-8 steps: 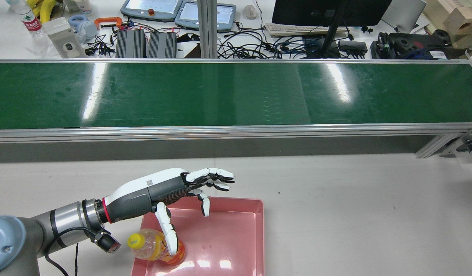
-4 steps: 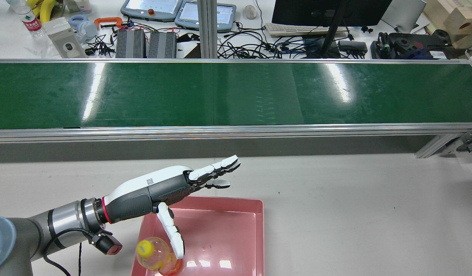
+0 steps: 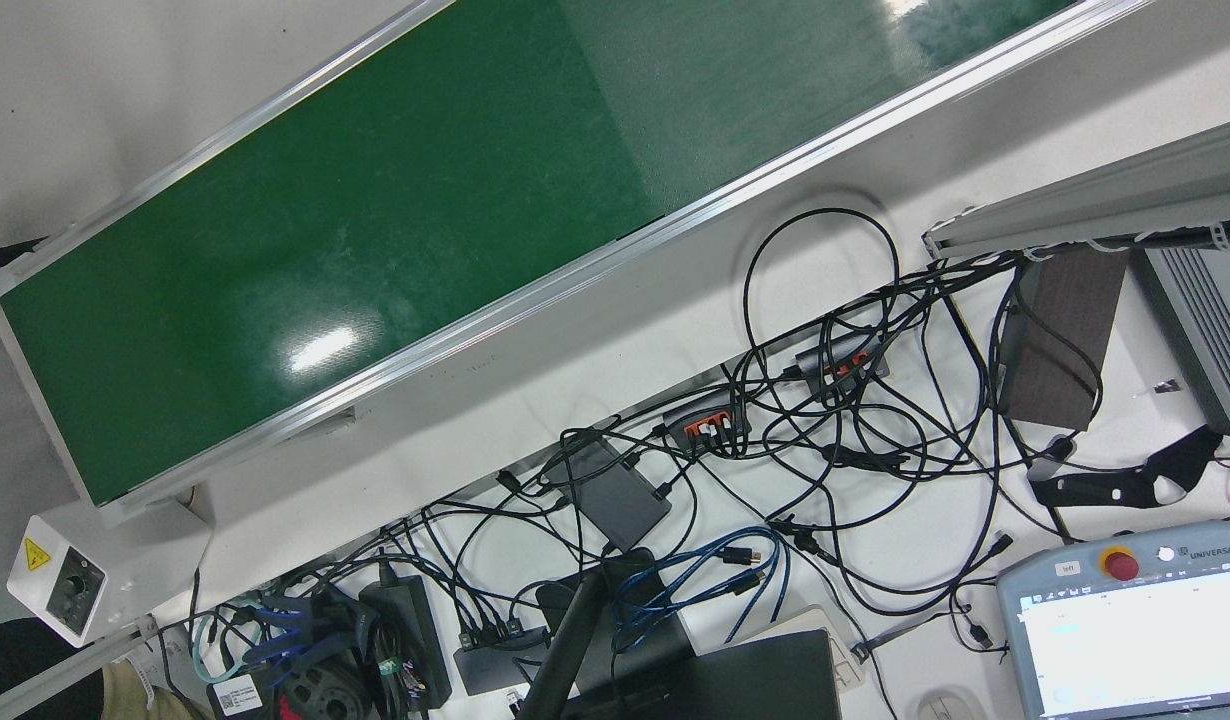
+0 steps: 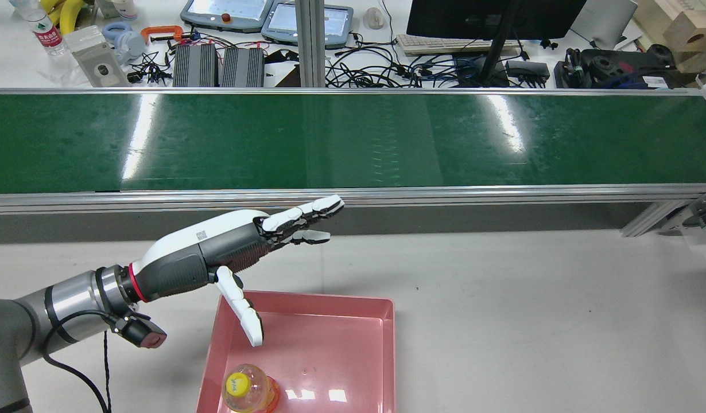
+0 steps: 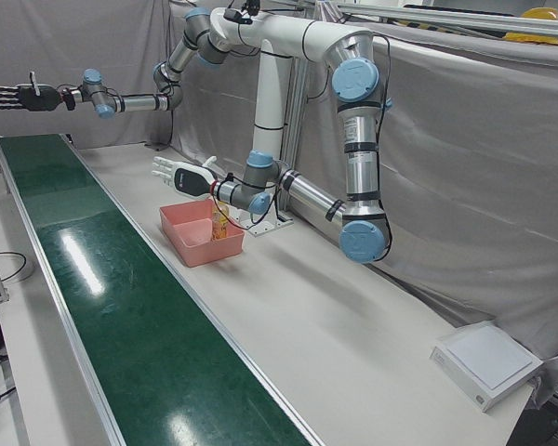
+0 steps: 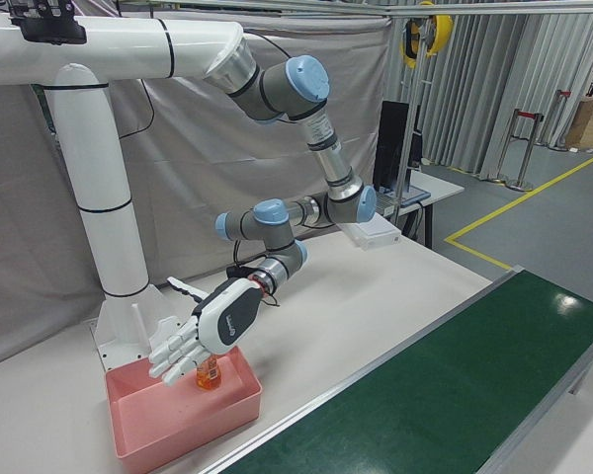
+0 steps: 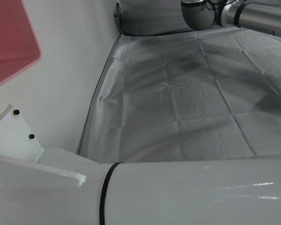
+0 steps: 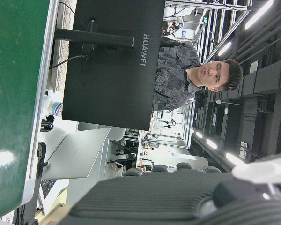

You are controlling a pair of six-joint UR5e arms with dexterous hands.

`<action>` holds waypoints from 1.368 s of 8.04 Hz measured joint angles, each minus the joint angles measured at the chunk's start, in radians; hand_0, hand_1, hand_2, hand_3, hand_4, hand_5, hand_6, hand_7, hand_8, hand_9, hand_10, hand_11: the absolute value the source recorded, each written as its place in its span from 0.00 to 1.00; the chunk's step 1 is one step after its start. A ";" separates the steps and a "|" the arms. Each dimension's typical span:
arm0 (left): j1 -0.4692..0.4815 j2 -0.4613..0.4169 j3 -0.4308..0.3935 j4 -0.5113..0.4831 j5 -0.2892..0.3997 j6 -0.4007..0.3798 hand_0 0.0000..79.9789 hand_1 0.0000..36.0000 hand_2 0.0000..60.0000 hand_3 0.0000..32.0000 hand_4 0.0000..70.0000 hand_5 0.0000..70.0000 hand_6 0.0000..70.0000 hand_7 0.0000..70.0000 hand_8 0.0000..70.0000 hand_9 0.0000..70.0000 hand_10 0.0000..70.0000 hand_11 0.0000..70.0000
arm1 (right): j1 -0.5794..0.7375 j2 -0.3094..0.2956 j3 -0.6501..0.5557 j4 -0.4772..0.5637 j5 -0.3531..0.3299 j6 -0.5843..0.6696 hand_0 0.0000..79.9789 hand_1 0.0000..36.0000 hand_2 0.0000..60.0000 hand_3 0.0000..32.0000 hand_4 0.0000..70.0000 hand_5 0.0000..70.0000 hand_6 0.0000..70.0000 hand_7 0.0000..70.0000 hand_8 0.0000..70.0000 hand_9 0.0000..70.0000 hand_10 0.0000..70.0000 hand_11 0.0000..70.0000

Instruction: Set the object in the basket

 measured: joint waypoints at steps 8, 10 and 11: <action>-0.515 0.003 0.045 0.149 0.000 -0.026 0.61 0.37 0.01 0.00 0.01 0.26 0.05 0.07 0.04 0.09 0.16 0.26 | 0.000 0.000 0.000 0.000 0.000 0.000 0.00 0.00 0.00 0.00 0.00 0.00 0.00 0.00 0.00 0.00 0.00 0.00; -0.557 0.002 0.124 0.114 -0.001 -0.021 0.62 0.32 0.00 0.00 0.00 0.13 0.03 0.03 0.00 0.02 0.17 0.27 | 0.000 0.000 0.000 0.000 0.000 0.000 0.00 0.00 0.00 0.00 0.00 0.00 0.00 0.00 0.00 0.00 0.00 0.00; -0.573 0.002 0.163 0.090 -0.001 -0.019 0.62 0.32 0.00 0.00 0.00 0.09 0.03 0.03 0.00 0.01 0.16 0.25 | 0.000 0.000 0.000 0.000 0.000 0.000 0.00 0.00 0.00 0.00 0.00 0.00 0.00 0.00 0.00 0.00 0.00 0.00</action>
